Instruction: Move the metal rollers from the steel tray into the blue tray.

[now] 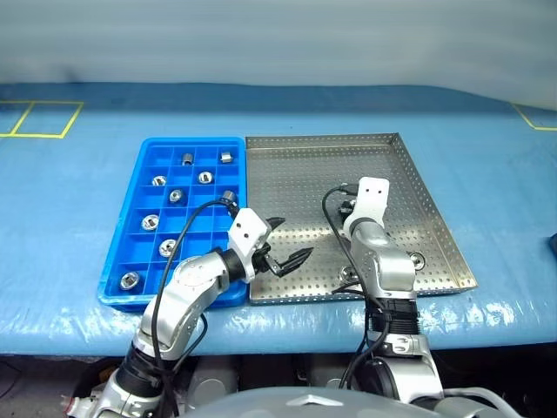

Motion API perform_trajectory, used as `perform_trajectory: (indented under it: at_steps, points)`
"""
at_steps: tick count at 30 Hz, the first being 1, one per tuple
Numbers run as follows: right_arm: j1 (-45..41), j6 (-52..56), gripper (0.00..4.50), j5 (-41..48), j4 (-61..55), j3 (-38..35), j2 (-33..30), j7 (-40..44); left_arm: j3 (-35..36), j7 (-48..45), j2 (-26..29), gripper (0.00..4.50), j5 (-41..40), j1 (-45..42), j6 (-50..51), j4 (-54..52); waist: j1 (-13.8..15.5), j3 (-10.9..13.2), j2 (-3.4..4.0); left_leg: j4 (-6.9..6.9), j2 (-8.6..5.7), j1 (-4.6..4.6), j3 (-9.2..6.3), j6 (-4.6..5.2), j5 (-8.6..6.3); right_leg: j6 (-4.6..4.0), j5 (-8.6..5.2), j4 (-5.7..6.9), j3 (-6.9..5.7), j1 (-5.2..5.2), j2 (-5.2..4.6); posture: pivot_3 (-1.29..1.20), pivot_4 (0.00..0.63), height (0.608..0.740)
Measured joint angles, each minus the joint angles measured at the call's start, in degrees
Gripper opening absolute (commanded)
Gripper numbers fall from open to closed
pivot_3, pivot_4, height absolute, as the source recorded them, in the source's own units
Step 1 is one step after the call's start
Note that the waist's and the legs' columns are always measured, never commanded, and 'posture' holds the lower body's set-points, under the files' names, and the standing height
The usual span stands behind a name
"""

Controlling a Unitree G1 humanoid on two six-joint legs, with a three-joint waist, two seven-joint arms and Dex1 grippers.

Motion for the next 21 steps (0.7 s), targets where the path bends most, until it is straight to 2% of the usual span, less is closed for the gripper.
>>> perform_trajectory:
  at_steps: [9,21]
  points:
    - [-5.8,2.1,1.72,3.4,-8.4,9.5,-2.7,12.6,6.3,8.3,-0.6,4.50,2.3,3.0,-1.4,-3.9,2.0,0.0,0.01,-0.03,-0.03,0.04,-0.06,-0.01,0.00,-0.02,-0.02,0.04,-0.06,0.02,0.02,0.26,0.150,0.740]
    - [-11.5,1.9,1.72,4.7,-2.8,21.2,-0.5,21.8,15.0,12.8,0.7,4.50,2.4,14.1,-2.7,-11.5,7.0,0.0,0.02,-0.06,-0.02,-0.02,-0.19,-0.04,0.01,-0.09,-0.06,-0.02,-0.23,0.02,-0.03,0.43,0.150,0.740]
